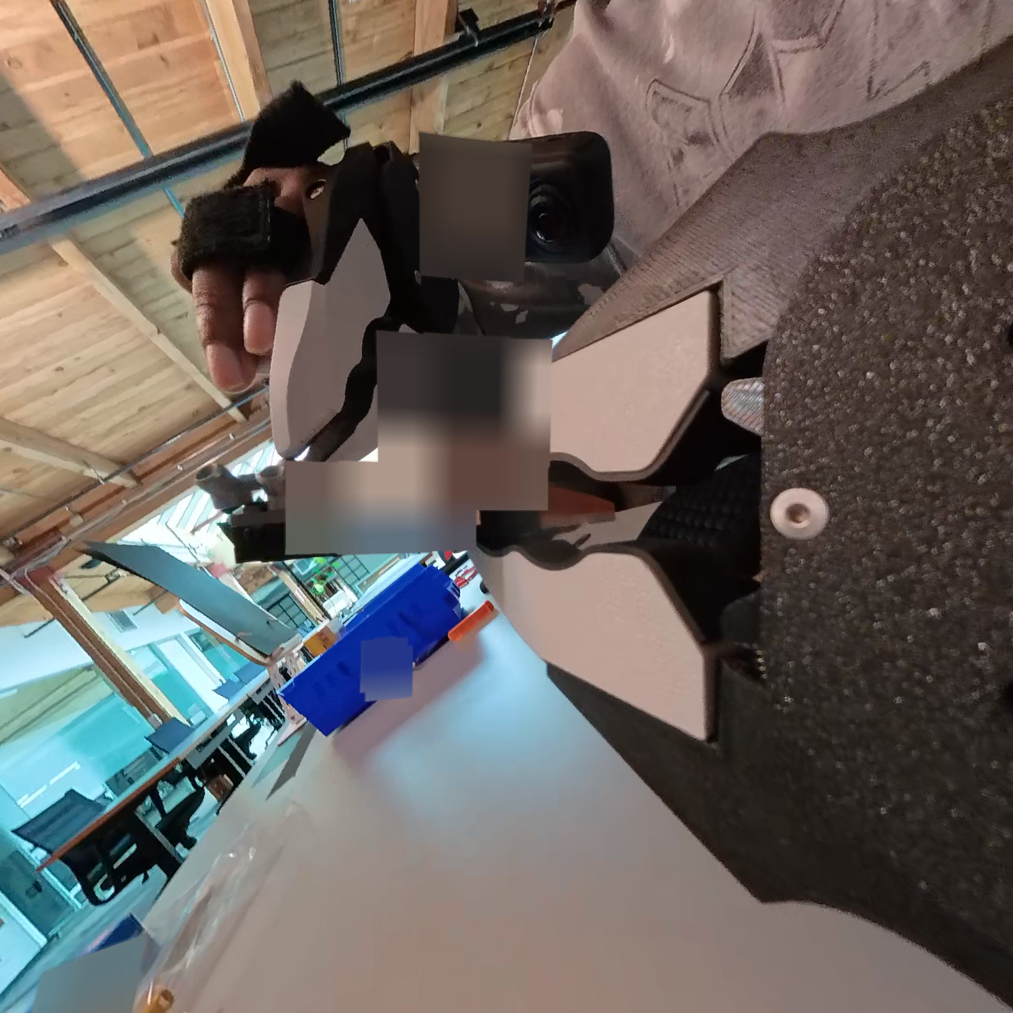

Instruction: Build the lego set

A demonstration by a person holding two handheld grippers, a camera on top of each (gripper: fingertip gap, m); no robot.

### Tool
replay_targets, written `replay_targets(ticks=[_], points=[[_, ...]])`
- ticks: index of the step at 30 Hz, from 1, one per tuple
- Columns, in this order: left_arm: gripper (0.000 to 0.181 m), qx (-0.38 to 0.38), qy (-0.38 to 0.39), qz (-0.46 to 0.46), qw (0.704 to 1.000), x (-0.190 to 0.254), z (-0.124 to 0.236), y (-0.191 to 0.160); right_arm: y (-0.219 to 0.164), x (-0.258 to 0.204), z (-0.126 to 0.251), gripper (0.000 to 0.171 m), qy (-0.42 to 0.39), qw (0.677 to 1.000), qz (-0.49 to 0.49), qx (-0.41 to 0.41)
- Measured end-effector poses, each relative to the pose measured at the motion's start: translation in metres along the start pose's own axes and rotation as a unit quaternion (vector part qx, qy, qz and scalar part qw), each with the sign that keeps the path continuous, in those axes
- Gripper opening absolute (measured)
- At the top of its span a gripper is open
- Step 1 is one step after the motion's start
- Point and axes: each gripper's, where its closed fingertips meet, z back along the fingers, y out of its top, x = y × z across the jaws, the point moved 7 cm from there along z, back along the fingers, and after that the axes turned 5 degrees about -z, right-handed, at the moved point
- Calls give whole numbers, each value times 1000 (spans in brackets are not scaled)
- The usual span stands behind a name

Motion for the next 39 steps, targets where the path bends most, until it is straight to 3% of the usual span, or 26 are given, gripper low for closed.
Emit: replay_targets(ticks=[14, 17, 20, 22, 25, 29, 34, 39], points=[[17, 2, -43, -5, 999, 9, -3, -3, -4, 7, 15, 8, -18, 1000, 21, 12], [17, 2, -34, -3, 999, 7, -2, -3, -8, 7, 17, 8, -5, 999, -29, 27], [17, -4, -14, -4, 1000, 2, 0, -3, -16, 8, 20, 8, 41, 982, -168, 73], [17, -16, 8, -9, 1000, -3, 0, -5, -25, 7, 16, 12, 103, 942, -297, 117], [17, -44, 46, -30, 998, -10, 0, -10, -41, 4, -1, 14, 197, 845, -458, 193], [17, -64, 69, -53, 994, -12, -1, -14, -51, 2, -33, 30, 333, 712, -563, 255], [17, -79, 85, -85, 990, -12, 1, -13, -44, -6, -60, 37, 462, 630, -551, 295], [17, -82, 69, -88, 990, -10, 0, -14, -43, -8, -67, 31, 511, 597, -531, 319]])
